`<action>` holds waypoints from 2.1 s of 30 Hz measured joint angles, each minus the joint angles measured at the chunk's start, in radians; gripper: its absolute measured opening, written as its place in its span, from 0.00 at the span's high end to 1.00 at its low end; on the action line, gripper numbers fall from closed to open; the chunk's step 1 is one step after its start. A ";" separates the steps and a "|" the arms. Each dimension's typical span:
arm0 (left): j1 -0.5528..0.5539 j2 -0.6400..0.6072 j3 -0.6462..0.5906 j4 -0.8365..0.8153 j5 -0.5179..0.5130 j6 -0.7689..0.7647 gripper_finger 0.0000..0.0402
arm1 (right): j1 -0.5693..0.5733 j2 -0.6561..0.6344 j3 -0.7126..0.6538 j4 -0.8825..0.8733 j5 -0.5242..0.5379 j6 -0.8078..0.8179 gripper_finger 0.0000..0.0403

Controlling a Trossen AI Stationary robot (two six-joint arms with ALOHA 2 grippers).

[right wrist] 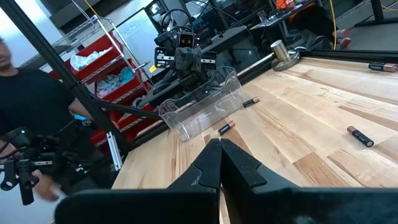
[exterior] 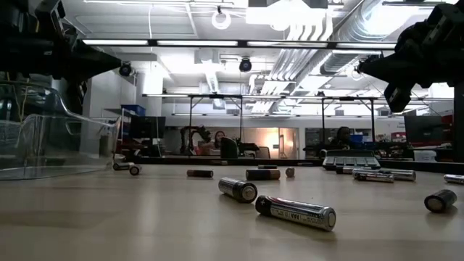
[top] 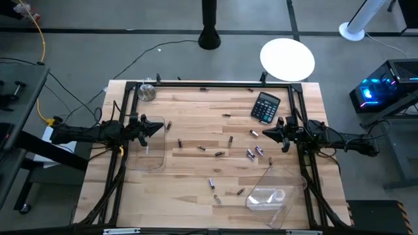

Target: Sort batteries

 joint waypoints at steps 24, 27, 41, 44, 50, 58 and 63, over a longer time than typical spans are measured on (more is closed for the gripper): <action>0.000 0.000 0.000 0.000 0.000 0.000 1.00 | 0.000 0.000 0.000 0.000 0.000 0.000 1.00; 0.000 0.000 0.000 0.000 0.000 0.000 1.00 | 0.000 0.000 0.000 0.000 0.000 0.000 1.00; 0.000 0.000 0.000 0.000 0.000 0.000 1.00 | 0.000 0.000 0.000 0.001 0.002 -0.004 1.00; 0.000 0.000 0.000 0.000 0.000 0.000 1.00 | 0.000 0.003 0.000 0.068 0.144 -0.045 1.00; 0.000 0.000 0.000 0.000 0.000 0.000 1.00 | -0.002 0.001 0.000 0.506 0.522 0.374 1.00; 0.000 0.002 0.000 0.000 0.000 0.000 1.00 | 0.063 0.247 0.261 0.372 -0.115 0.307 1.00; 0.000 0.003 0.000 0.000 0.000 0.000 1.00 | 0.136 0.536 0.572 -0.598 0.049 0.120 1.00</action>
